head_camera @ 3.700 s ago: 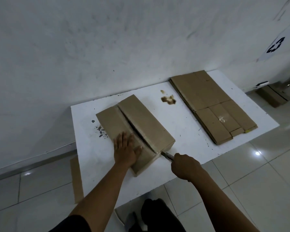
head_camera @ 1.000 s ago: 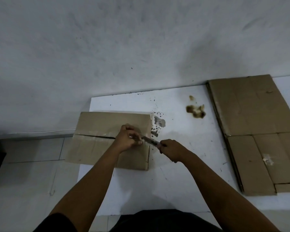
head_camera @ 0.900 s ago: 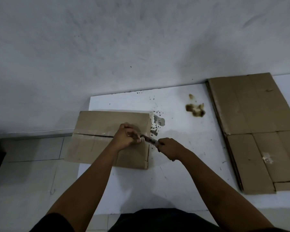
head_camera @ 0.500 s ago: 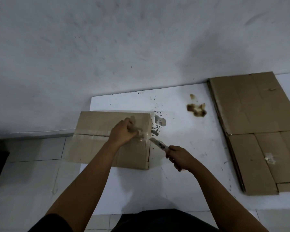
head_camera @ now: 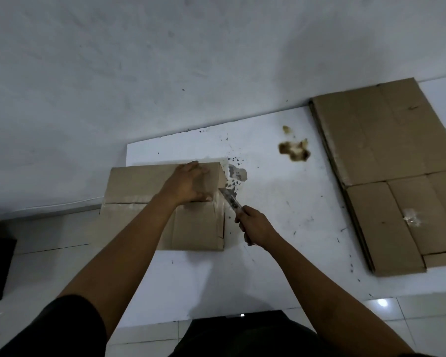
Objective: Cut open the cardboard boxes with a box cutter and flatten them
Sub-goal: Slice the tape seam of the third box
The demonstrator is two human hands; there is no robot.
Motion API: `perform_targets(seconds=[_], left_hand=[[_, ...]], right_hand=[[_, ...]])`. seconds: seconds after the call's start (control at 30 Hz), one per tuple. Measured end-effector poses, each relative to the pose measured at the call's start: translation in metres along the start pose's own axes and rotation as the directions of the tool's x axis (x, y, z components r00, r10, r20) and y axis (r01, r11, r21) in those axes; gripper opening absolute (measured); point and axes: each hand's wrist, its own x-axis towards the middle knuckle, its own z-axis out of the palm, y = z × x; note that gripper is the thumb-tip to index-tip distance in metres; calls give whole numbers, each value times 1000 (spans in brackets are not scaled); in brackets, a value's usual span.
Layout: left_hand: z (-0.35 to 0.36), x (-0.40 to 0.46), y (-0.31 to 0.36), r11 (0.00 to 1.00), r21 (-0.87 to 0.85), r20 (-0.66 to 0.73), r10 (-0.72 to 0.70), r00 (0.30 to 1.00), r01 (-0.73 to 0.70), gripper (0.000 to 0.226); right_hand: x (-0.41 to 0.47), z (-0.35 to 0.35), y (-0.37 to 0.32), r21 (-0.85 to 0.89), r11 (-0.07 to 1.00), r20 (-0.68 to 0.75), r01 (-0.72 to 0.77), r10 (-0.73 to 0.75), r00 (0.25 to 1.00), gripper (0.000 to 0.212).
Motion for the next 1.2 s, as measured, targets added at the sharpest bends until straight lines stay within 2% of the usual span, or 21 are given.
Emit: perform_targets(seconds=[0.13, 0.53, 0.73, 1.03, 1.1, 1.2], left_hand=[[11, 2, 5, 998, -64, -111, -17, 994, 10, 76], [20, 7, 9, 991, -115, -150, -81, 985, 64, 78], [20, 8, 10, 987, -143, -150, -97, 984, 76, 79], [20, 5, 13, 987, -149, -157, -87, 984, 64, 77], [17, 3, 8, 992, -120, -127, -58, 990, 43, 82], [8, -2, -6, 998, -43, -40, 50, 998, -52, 94]], right_hand=[[-3, 3, 5, 15, 1000, 2, 7, -7, 1000, 35], [-19, 15, 5, -57, 998, -33, 22, -24, 999, 34], [-24, 14, 0, -222, 974, -37, 44, -54, 998, 32], [-35, 22, 10, -310, 951, -41, 20, -35, 999, 35], [-37, 20, 12, -288, 958, -27, 2, -10, 1000, 34], [-38, 22, 18, -113, 992, -27, -59, 56, 998, 34]])
